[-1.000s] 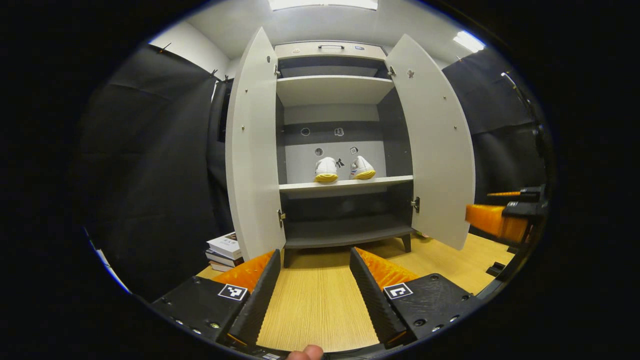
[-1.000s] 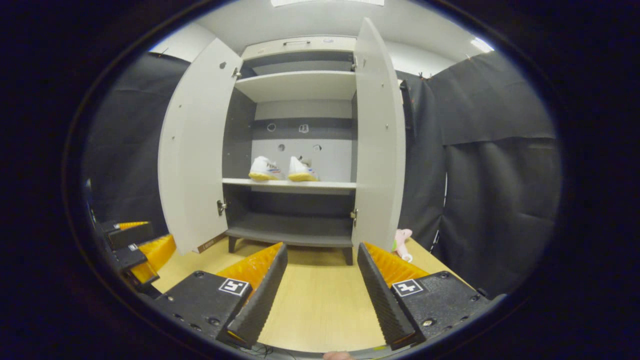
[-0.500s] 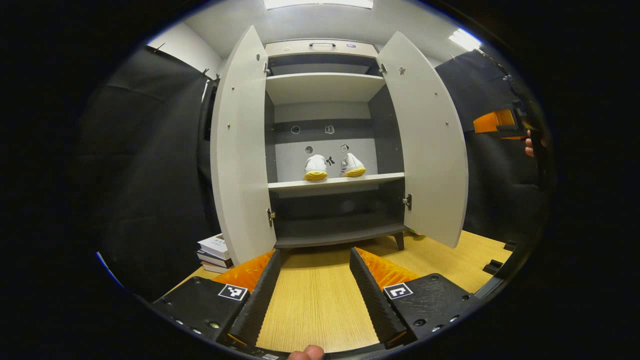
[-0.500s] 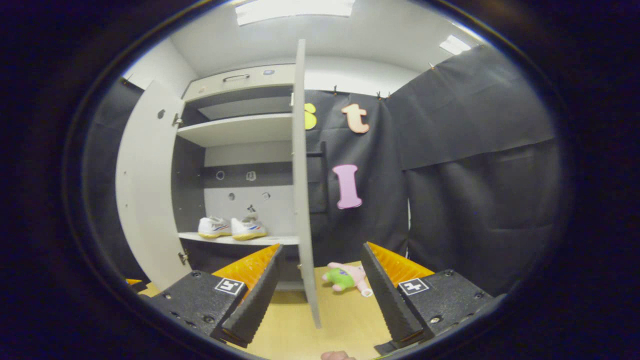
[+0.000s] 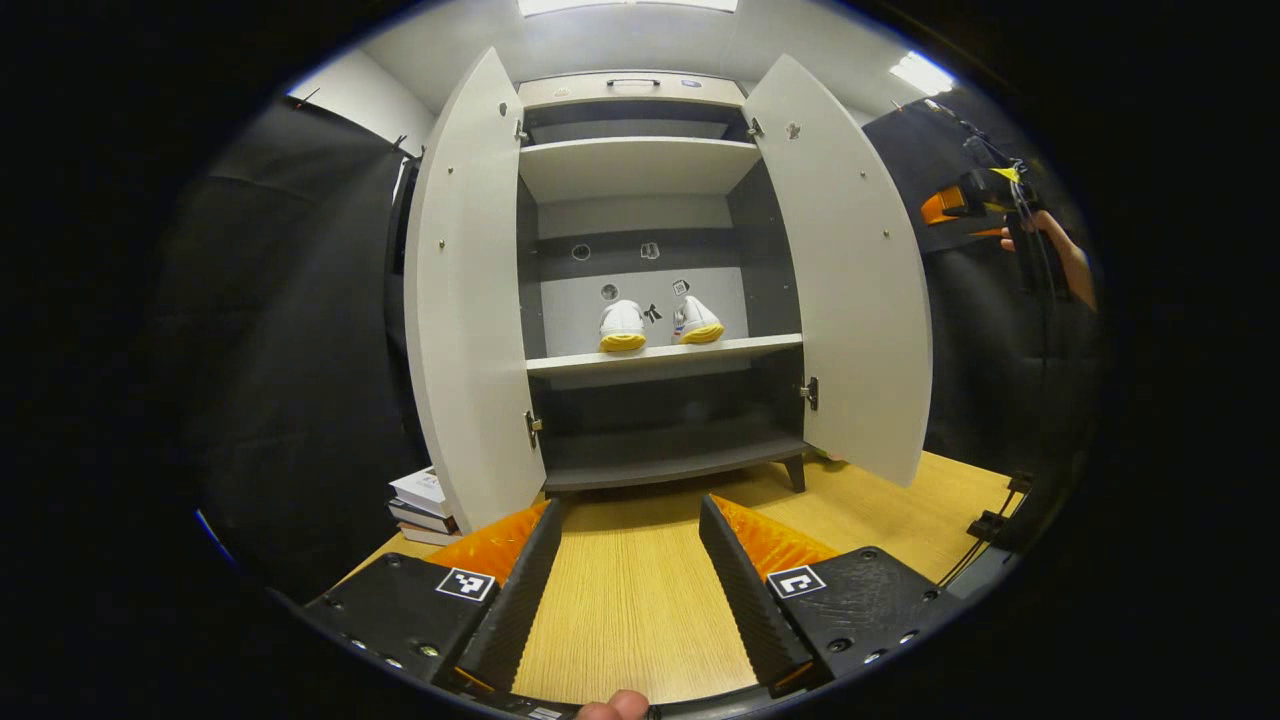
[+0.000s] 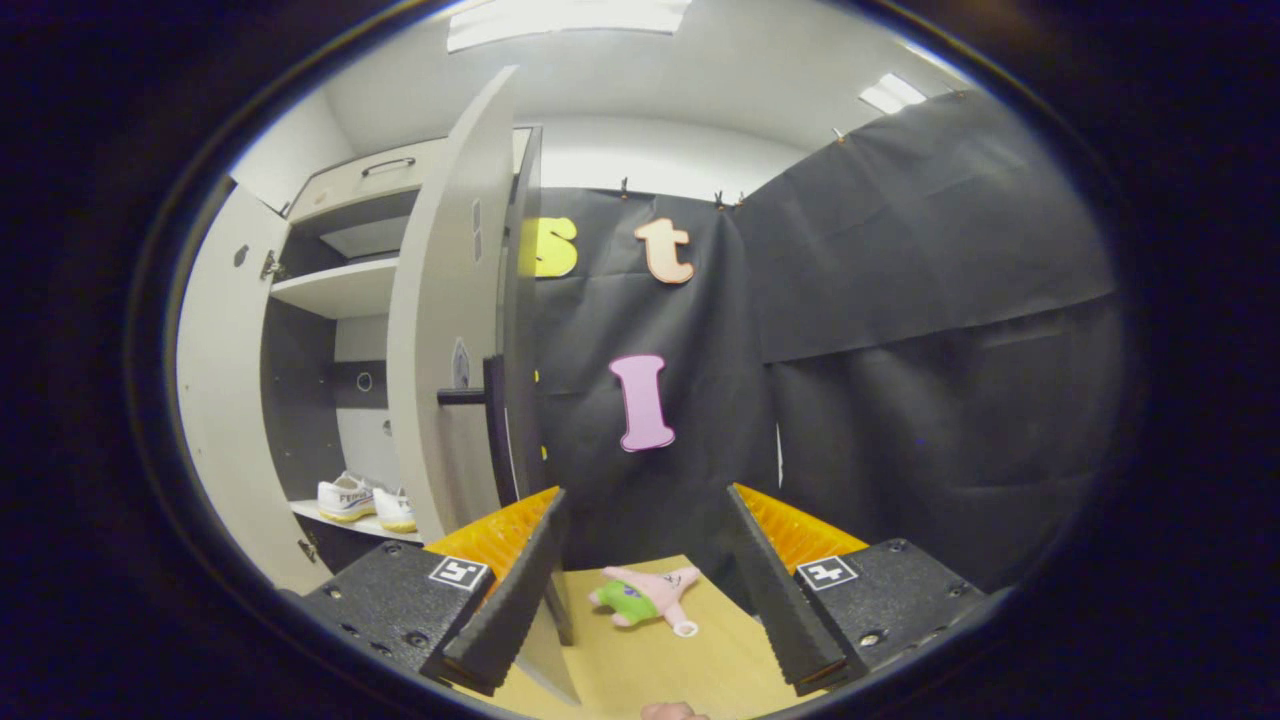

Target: Grab one shoe with the right hand and put it into the shoe cabinet, grab the other shoe with the left hand and put it into the shoe cabinet; then close the right door with the right hand and the left door with the left hand.

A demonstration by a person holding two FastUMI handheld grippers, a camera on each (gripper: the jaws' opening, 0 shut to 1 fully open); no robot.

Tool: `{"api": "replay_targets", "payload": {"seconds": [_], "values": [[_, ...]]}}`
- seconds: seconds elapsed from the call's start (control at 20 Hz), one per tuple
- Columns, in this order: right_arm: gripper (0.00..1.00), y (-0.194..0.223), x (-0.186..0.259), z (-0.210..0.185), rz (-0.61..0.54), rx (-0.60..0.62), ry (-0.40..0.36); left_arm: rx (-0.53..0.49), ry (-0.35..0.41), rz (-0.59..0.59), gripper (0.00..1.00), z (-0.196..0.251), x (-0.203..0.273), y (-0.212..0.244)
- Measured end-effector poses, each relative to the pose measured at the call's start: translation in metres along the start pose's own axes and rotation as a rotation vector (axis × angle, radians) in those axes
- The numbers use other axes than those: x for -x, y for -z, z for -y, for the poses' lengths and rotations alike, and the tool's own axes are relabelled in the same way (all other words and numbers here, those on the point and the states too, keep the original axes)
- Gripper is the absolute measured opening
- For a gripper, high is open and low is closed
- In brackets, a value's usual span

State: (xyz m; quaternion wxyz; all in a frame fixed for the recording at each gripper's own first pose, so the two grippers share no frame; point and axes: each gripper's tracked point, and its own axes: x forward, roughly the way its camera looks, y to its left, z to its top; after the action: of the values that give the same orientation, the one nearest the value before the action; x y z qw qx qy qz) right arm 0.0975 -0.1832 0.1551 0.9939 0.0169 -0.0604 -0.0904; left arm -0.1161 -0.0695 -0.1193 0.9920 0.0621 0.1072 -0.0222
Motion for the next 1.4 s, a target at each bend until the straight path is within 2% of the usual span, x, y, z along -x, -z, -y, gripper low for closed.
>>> {"api": "replay_targets", "payload": {"seconds": [0.3, 0.85, 1.15, 1.4], "values": [[0.97, -0.02, -0.029, 0.004, 0.04, 0.071, 0.034, 0.003, -0.022, -0.024, 0.84, -0.007, -0.001, 0.007], [0.95, -0.014, -0.034, -0.012, 0.018, 0.087, -0.001, 0.014, 0.001, -0.05, 0.83, -0.003, -0.003, 0.015], [0.95, -0.008, -0.023, -0.06, 0.013, 0.054, -0.093, 0.017, -0.001, -0.052, 0.84, -0.009, -0.002, 0.017], [0.94, -0.001, -0.019, -0.122, 0.023, 0.057, -0.181, 0.02, -0.03, -0.056, 0.84, -0.027, 0.002, 0.02]]}}
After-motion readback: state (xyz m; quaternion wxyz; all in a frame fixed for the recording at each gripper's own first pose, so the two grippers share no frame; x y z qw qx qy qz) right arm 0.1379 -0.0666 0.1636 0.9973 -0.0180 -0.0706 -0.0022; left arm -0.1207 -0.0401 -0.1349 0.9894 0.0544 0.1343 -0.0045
